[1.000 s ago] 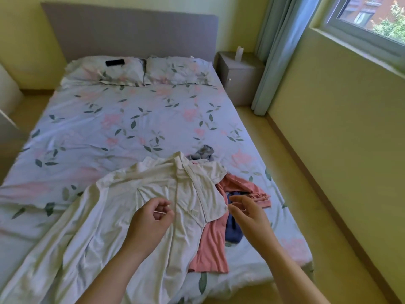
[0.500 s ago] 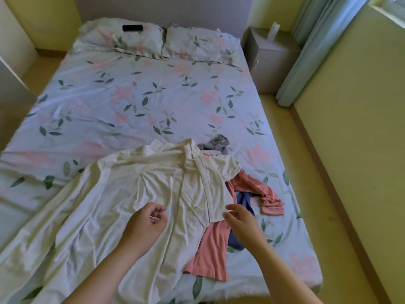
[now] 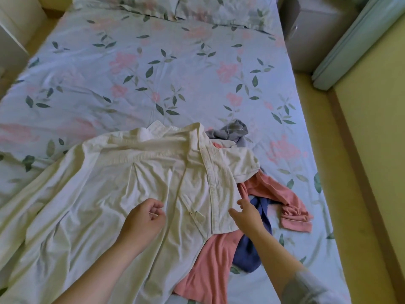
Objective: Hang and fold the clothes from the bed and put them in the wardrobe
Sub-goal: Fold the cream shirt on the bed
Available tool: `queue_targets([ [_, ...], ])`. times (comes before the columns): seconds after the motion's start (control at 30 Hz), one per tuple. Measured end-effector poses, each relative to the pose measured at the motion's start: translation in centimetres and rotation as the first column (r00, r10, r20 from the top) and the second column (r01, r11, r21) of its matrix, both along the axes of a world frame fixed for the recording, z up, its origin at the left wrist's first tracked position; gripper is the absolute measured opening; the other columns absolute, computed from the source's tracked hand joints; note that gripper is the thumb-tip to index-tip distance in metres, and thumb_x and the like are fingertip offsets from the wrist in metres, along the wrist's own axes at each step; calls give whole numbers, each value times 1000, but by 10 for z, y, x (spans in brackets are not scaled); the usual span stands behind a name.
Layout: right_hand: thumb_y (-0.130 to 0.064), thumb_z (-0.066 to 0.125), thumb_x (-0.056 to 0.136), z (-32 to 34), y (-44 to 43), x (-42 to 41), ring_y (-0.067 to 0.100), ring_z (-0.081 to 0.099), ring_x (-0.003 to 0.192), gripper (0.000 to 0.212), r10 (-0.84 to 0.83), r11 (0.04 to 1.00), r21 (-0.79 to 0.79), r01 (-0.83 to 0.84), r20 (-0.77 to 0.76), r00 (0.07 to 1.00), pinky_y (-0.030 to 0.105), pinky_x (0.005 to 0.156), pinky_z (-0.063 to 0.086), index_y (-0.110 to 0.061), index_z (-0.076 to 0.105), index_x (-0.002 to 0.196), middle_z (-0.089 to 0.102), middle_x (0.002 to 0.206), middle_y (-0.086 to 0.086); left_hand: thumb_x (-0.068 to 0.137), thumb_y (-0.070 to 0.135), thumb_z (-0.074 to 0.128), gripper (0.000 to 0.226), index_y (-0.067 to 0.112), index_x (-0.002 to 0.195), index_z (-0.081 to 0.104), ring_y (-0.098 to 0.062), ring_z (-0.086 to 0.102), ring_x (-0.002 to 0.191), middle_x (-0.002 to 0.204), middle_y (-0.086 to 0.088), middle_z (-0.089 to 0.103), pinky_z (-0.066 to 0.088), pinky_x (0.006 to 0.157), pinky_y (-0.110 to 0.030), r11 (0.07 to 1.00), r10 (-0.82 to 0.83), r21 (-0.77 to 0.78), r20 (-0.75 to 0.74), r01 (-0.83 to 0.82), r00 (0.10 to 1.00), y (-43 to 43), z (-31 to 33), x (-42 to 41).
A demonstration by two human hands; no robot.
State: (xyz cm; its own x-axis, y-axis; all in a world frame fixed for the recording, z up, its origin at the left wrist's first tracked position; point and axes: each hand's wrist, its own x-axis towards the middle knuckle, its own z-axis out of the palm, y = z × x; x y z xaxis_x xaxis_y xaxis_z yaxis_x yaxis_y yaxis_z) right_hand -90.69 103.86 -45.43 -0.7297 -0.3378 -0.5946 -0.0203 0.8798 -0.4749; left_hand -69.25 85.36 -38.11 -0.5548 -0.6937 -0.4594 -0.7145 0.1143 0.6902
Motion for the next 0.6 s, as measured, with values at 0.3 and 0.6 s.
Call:
queue_targets([
  [0.3, -20, 67, 86, -80, -31, -43, 25, 66, 81, 48, -143, 984, -95, 151, 83, 986, 45, 67, 61, -13, 44, 127, 57, 109, 2, 89, 20, 63, 12, 28, 98, 62, -5, 60, 75, 89, 6, 63, 40, 62, -10, 999, -9, 36, 64, 7, 998, -4, -74, -25],
  [0.6, -31, 67, 83, -112, -36, -44, 29, 54, 108, 36, -12, 993, 115, 19, -54, 998, 37, 83, 47, -11, 49, 109, 53, 121, 5, 91, 22, 60, 14, 26, 105, 60, -4, 60, 78, 91, 10, 61, 40, 62, -12, 998, -51, 49, 89, 47, 995, -10, -96, -47],
])
